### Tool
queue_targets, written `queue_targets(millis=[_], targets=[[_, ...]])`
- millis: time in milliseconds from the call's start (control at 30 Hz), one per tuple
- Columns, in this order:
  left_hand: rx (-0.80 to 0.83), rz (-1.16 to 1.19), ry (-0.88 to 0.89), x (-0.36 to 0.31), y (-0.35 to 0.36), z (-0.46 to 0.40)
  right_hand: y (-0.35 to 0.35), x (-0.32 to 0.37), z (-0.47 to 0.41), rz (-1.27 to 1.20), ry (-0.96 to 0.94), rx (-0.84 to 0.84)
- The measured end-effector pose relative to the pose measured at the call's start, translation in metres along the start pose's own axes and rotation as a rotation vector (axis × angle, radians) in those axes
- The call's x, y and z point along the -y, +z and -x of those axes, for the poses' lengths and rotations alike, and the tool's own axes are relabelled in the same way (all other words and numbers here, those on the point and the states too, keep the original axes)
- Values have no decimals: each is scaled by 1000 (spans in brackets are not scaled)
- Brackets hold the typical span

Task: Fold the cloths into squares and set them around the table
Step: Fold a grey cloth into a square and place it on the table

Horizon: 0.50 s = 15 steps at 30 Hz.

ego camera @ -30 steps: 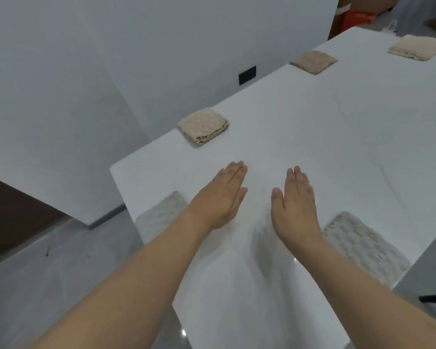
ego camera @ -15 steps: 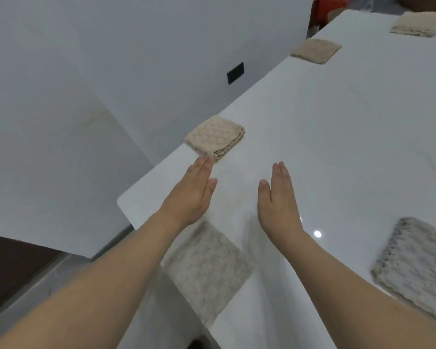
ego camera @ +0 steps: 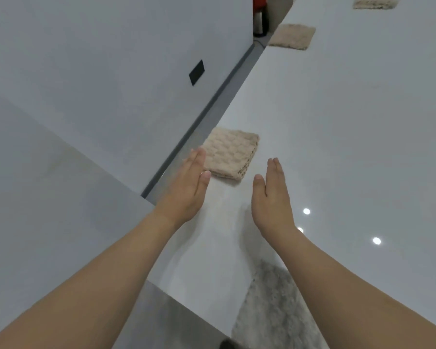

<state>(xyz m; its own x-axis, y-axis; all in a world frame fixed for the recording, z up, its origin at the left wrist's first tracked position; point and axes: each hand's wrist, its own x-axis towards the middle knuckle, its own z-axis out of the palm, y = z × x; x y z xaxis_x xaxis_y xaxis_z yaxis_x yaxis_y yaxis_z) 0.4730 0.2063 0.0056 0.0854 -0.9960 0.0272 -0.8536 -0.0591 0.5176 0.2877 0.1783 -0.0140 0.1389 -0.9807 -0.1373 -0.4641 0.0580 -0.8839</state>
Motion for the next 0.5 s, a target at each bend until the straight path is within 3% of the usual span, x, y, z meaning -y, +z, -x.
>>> queue_targets(millis=[167, 500], targets=[[-36, 46, 15, 33, -5, -35, 29, 4, -27, -71, 14, -81], [86, 253, 100, 68, 12, -129, 73, 9, -93, -50, 71, -307]])
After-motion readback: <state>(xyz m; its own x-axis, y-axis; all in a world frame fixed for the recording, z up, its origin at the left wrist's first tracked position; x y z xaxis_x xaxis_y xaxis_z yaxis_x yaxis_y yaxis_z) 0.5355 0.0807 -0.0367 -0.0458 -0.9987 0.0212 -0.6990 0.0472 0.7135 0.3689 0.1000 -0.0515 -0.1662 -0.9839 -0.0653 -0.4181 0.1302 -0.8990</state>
